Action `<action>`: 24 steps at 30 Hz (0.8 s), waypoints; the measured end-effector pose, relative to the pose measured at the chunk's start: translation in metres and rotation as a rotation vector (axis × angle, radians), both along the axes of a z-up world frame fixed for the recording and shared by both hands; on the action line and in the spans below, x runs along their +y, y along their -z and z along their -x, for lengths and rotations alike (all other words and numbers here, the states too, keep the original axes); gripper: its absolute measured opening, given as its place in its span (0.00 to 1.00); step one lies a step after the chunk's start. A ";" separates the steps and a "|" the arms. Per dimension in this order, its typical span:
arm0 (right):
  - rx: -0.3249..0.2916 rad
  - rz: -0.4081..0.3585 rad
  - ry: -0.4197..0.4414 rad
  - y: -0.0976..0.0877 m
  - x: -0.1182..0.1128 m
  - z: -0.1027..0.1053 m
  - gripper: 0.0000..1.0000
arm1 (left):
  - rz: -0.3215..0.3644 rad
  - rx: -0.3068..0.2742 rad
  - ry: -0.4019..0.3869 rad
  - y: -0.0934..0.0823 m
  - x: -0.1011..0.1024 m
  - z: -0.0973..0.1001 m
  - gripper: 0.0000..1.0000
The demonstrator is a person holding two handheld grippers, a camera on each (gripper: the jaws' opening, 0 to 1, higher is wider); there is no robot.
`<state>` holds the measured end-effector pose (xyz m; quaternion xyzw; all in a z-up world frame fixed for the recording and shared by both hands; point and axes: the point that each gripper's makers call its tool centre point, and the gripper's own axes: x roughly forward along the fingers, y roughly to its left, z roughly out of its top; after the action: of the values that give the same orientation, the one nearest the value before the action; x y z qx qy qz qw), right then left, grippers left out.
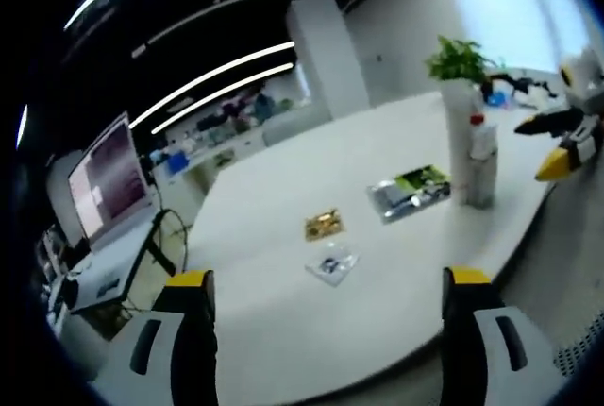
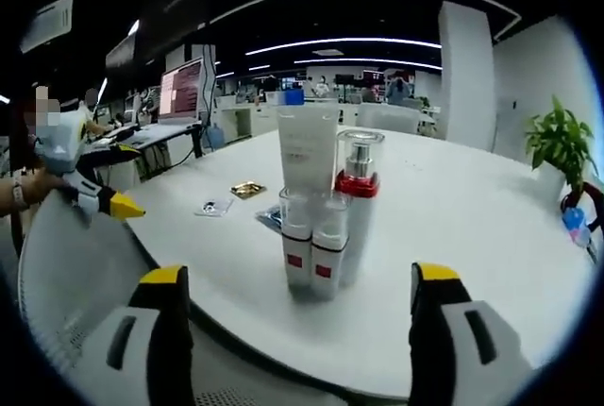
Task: Arrange the skincare products in the storage area until every visible bottle or jar stands upright without overlapping.
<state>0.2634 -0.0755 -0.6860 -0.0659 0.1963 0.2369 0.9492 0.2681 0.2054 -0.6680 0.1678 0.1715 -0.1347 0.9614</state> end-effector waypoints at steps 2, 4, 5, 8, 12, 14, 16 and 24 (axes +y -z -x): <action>0.001 -0.001 0.011 0.000 -0.001 0.000 0.98 | 0.001 -0.007 0.003 -0.001 0.000 0.000 0.97; 0.008 0.004 0.015 0.001 -0.002 0.000 0.98 | 0.005 -0.021 0.006 -0.003 0.000 0.000 0.97; 0.004 0.002 0.014 0.001 -0.001 0.000 0.98 | 0.007 -0.031 0.006 -0.005 0.000 0.000 0.97; 0.011 0.010 0.012 0.002 -0.001 -0.001 0.98 | 0.007 -0.044 0.006 -0.007 0.000 -0.001 0.97; 0.024 0.022 0.000 0.005 -0.001 -0.002 0.99 | 0.010 -0.045 0.015 -0.007 -0.003 -0.002 0.97; 0.017 0.008 -0.019 0.003 0.003 -0.001 0.99 | -0.022 -0.029 -0.001 -0.004 0.001 -0.003 0.97; 0.024 0.021 -0.013 0.004 0.001 -0.002 0.99 | -0.001 -0.038 0.008 -0.006 -0.001 -0.005 0.97; 0.041 0.028 -0.017 0.007 0.000 -0.002 0.99 | 0.015 -0.074 0.044 -0.011 -0.006 -0.007 0.97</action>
<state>0.2658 -0.0751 -0.6933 -0.0759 0.2184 0.2436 0.9419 0.2749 0.1992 -0.6572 0.1690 0.1311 -0.1507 0.9652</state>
